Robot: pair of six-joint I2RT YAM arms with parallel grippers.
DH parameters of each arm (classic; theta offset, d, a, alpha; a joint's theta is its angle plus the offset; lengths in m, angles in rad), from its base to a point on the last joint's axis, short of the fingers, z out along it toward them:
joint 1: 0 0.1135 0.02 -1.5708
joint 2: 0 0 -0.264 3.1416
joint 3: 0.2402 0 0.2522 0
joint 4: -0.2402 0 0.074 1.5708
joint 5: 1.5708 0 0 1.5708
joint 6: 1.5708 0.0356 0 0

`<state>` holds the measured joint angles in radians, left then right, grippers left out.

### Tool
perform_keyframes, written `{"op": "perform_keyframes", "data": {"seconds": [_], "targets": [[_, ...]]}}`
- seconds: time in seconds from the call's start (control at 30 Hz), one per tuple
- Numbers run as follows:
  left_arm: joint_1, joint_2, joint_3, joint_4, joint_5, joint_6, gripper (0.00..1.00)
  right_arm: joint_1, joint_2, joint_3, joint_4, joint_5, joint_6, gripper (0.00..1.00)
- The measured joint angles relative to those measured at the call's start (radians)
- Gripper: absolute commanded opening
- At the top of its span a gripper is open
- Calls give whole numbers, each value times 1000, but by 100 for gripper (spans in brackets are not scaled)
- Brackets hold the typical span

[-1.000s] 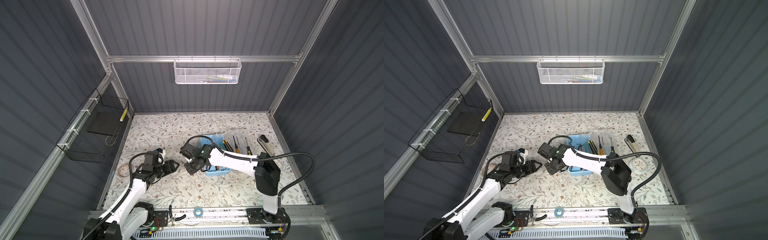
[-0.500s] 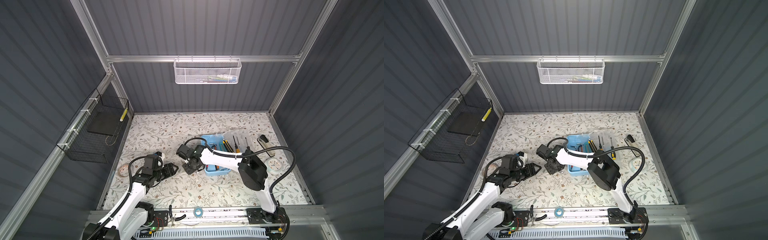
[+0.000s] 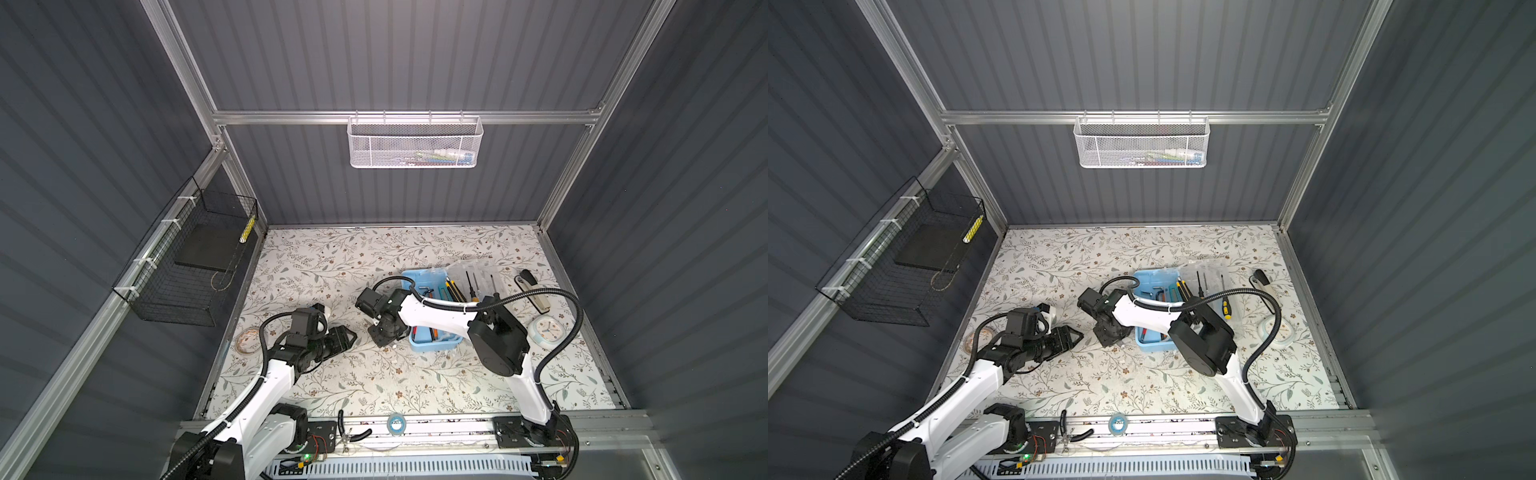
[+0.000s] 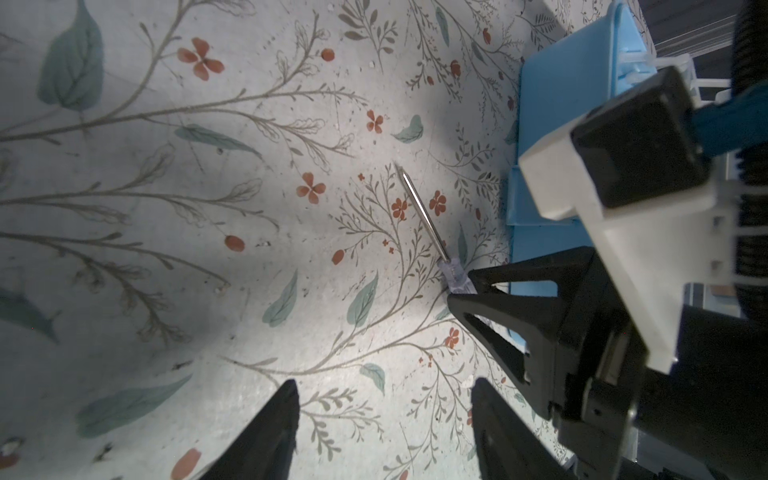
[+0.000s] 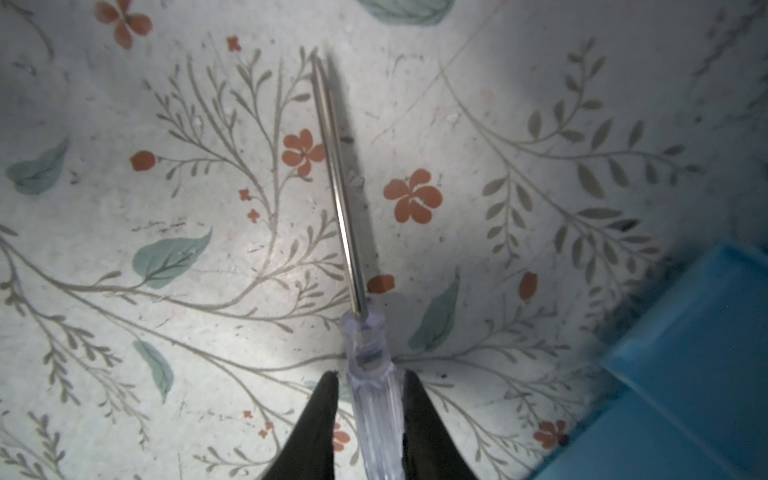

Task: Pack the tool kit
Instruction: 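Close the right gripper on the clear-handled screwdriver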

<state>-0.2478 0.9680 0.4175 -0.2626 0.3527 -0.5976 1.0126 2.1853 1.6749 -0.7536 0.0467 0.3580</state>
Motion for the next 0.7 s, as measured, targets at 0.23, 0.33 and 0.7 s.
{"op": "perform_keyframes", "data": {"seconds": [0.23,0.33,0.7], "targets": [[0,24,0,19,-1,3,66,0,4,-3,2,-18,1,31],[0,26,0,23,-1,3,66,0,11,-3,5,-22,1,28],[0,46,0,24,-5,11,66,-2,11,-3,6,-25,10,14]]}}
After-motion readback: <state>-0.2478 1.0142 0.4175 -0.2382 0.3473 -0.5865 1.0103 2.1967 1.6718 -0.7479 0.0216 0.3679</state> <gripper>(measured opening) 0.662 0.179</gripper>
